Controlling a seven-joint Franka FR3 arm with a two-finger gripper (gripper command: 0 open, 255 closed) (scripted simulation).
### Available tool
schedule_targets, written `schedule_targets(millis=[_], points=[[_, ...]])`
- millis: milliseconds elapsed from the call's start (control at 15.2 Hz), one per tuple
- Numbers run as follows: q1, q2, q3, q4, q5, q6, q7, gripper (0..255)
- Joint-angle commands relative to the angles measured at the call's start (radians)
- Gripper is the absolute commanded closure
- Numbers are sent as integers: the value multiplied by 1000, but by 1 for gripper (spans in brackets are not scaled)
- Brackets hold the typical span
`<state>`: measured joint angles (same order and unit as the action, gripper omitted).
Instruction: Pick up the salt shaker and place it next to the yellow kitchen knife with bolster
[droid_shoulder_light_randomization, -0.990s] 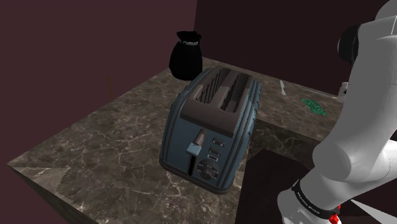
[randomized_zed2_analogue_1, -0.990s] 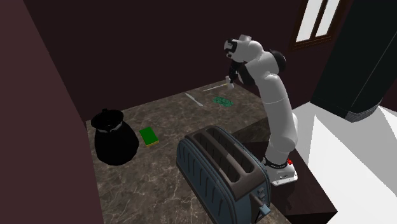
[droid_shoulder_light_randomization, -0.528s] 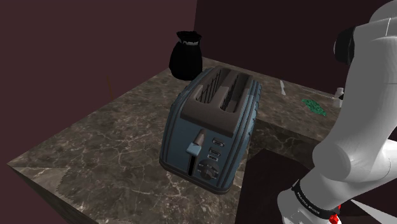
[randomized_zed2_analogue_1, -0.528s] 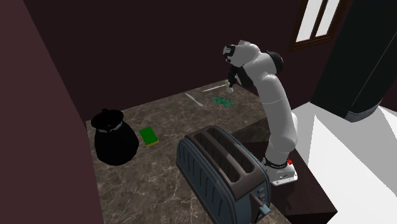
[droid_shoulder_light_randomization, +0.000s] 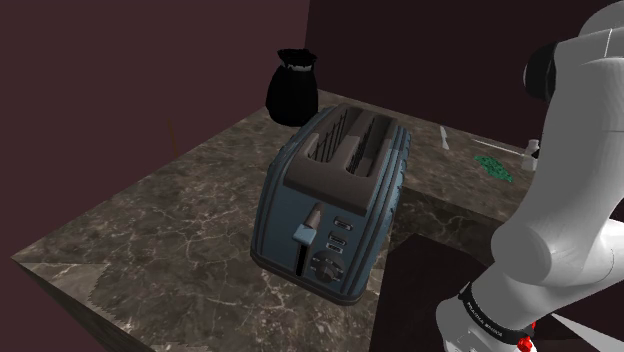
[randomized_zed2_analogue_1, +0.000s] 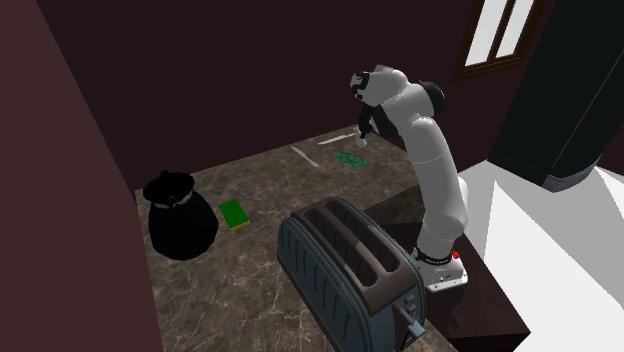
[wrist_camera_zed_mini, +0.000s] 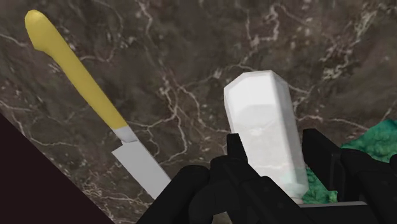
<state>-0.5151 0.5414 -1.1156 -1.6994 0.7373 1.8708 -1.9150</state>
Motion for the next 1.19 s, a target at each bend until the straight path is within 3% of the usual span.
schedule_targets(millis=[0, 330, 594, 1122], points=[[0, 0, 0, 0, 0, 0, 0, 0], [0, 0, 0, 0, 0, 0, 0, 0], [-4, -43, -38, 72, -51, -91, 31, 0], [-3, -43, -38, 72, -51, -91, 31, 0]])
